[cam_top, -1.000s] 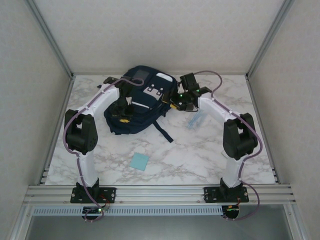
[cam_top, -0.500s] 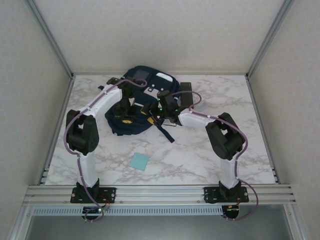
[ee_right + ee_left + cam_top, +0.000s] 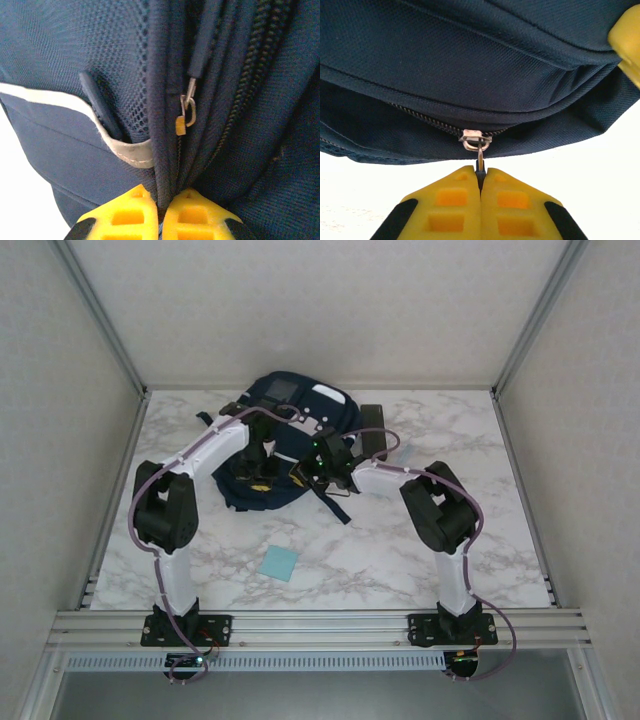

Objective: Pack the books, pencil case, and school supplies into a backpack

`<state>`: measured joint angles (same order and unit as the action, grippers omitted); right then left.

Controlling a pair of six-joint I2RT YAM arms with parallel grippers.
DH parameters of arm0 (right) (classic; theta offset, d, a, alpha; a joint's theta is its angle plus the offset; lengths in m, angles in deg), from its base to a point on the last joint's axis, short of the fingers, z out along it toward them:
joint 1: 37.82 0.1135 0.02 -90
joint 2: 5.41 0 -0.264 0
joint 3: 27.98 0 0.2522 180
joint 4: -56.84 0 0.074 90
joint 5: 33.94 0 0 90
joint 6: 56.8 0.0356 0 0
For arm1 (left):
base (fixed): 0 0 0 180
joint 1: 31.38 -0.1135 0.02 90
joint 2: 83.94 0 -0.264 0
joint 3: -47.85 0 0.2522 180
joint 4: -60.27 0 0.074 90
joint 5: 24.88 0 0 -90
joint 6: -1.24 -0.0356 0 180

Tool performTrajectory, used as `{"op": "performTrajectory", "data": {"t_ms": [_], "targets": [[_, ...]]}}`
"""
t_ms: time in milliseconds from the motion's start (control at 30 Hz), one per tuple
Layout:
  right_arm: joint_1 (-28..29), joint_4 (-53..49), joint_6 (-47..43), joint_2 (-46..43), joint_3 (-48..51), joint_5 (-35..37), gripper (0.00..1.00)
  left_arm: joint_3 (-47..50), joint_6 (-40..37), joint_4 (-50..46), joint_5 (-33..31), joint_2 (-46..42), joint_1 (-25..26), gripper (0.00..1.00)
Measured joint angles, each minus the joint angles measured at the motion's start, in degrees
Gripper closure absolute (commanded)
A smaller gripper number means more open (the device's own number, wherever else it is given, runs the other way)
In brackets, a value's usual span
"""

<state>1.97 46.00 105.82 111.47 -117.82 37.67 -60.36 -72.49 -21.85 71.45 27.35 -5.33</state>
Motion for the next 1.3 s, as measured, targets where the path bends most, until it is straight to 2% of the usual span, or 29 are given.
{"op": "performTrajectory", "data": {"t_ms": [133, 233, 367, 533, 767, 1067, 1300], "targets": [[-1.75, -4.55, -8.59, -0.66, -1.95, -2.97, 1.00, 1.38, -1.05, 0.94, 0.63, -0.35, -0.20, 1.00], [-3.34, -11.54, -17.92, -0.76, -5.64, -5.86, 1.00, 1.70, -2.21, 1.16, 0.63, -0.35, -1.03, 1.00], [-5.42, -23.19, -32.20, -0.72, -11.85, -7.91, 1.00, 1.70, -4.15, 0.72, -0.33, -0.26, -4.20, 1.00], [-7.52, -33.38, -48.61, -0.72, -14.25, -7.87, 1.00, 1.68, -6.03, -1.14, -2.60, 0.98, -7.28, 1.00], [-9.33, -45.68, -68.98, -0.72, -18.21, -1.86, 1.00, 1.97, -8.02, -3.45, -2.93, 1.36, -7.32, 1.00], [-10.60, -50.75, -87.41, 2.82, -25.22, 8.59, 1.00, 6.43, -10.84, -0.39, -0.28, -0.94, -3.13, 1.00], [-10.84, -51.60, -98.31, 4.04, -27.45, 12.83, 1.00, 8.79, -13.79, 4.72, -1.97, -0.87, -3.32, 1.00]]}}
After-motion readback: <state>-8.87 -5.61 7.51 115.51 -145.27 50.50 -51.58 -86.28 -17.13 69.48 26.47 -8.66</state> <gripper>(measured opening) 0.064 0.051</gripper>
